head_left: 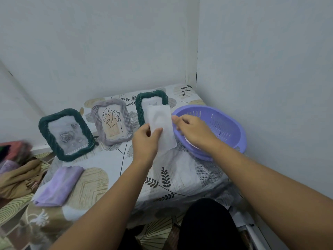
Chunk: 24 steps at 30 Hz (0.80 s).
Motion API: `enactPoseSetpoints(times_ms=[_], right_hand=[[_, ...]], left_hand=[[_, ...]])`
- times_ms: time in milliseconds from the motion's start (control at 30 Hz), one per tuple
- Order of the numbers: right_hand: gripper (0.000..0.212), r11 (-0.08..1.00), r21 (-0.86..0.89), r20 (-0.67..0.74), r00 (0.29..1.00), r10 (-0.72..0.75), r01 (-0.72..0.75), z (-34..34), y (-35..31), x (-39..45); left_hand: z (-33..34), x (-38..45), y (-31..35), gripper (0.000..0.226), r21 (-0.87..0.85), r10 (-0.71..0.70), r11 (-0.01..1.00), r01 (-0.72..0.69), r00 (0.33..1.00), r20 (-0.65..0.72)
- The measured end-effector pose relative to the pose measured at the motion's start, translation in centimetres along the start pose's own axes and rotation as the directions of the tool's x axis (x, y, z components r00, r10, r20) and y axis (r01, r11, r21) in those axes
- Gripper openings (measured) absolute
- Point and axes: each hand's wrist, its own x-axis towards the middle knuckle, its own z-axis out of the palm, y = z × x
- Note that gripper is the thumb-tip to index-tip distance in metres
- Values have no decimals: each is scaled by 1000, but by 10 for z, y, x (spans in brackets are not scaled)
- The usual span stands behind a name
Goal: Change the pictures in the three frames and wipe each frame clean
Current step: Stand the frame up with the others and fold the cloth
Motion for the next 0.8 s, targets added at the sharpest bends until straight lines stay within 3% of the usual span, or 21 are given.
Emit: enactPoseSetpoints(times_ms=[67,200,300,400,500,600,667,733,800], right_hand=[[58,978,203,45,998,40,-48,3,-12,-2],[44,916,388,125,991,55,-100,0,-22,-6],[40,885,447,77,991,106,-130,-5,-17,-2],[27,836,519,0,978,211,-180,-10,-8,6],[18,831,511,-103,945,311,-218,-17,8,18],[18,827,501,-163,911,380,-255,-32,24,30],[20,872,419,-206,908,365,-255,-46,35,36],[25,925,252,-234,910,343,-284,-61,46,39],[29,944,-2,-232,918,320,-330,-72,58,43]], left_hand=[[8,-5,10,28,64,133,989,-135,990,38],[23,-11,23,20,76,273,956,-284,953,129],[30,-10,23,11,138,320,926,-351,924,208],[35,-10,22,29,173,360,889,-423,882,304],[35,-12,21,38,132,326,905,-405,857,399],[33,-13,15,20,164,346,893,-420,871,350],[32,-10,12,10,230,299,909,-348,927,225],[32,-2,10,13,254,103,958,-136,985,140],[36,6,7,31,250,-121,965,82,982,144]])
